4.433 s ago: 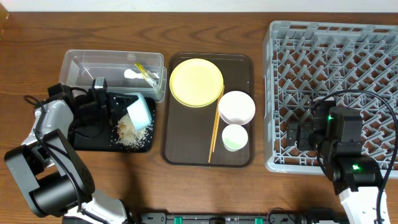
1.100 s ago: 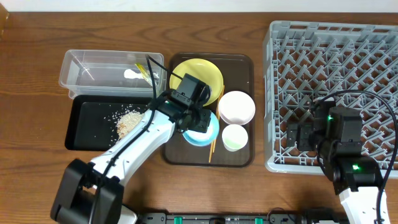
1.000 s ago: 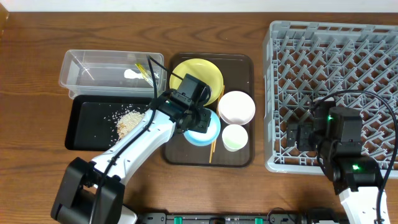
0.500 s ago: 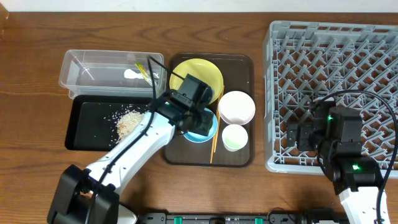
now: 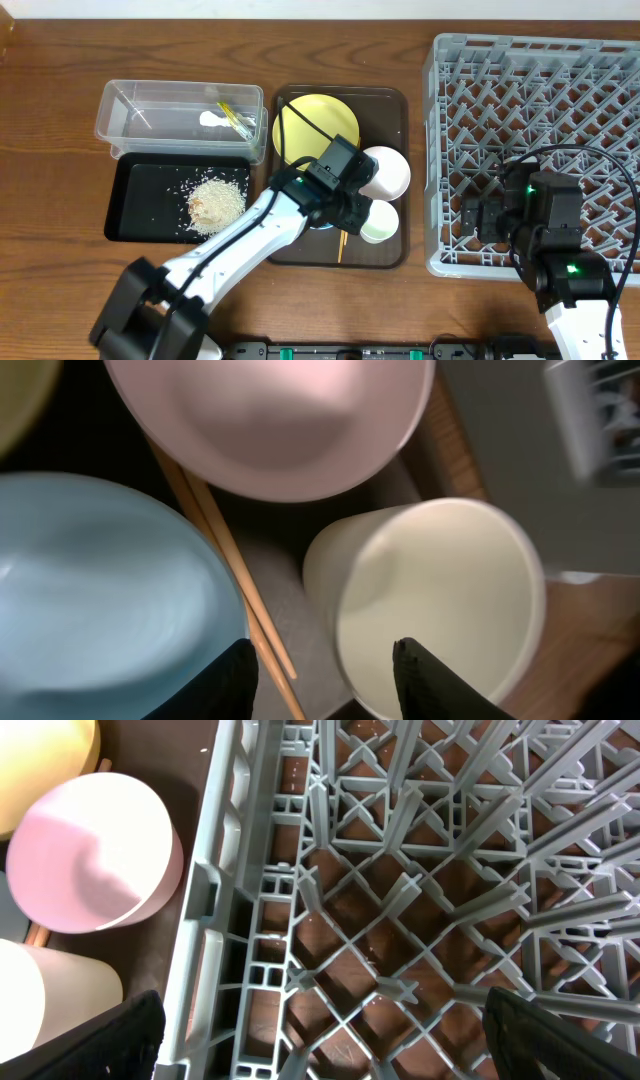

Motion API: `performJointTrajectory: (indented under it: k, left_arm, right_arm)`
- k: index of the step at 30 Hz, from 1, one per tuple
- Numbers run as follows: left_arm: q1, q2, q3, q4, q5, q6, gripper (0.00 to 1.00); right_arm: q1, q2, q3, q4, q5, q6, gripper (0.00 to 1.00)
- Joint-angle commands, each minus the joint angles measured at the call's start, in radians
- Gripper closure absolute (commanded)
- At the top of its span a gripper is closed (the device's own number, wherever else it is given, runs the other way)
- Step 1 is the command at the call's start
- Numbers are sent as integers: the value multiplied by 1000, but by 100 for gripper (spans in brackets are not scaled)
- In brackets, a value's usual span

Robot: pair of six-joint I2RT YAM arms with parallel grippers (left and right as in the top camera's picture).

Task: Sort waste into correct bins and load items into the dishwasher rack
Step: 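Grasp the white cup with the left gripper and lift it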

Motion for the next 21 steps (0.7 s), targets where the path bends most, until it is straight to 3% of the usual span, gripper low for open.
performJointTrajectory:
  k: [1, 3, 7, 13, 21]
  left_arm:
    - [0, 46, 23, 6, 6, -10, 54]
    - [0, 57, 23, 14, 11, -10, 59]
    - [0, 60, 23, 27, 13, -13, 87]
    - [0, 59, 23, 27, 13, -13, 94]
    - [88, -26, 23, 27, 56, -85, 94]
  right_arm:
    - [10, 0, 20, -3, -5, 7, 1]
    - [10, 0, 20, -3, -5, 7, 1]
    - [10, 0, 20, -3, -5, 7, 1]
    - [10, 0, 20, -3, -5, 7, 1]
    - [10, 0, 20, 7, -5, 7, 1]
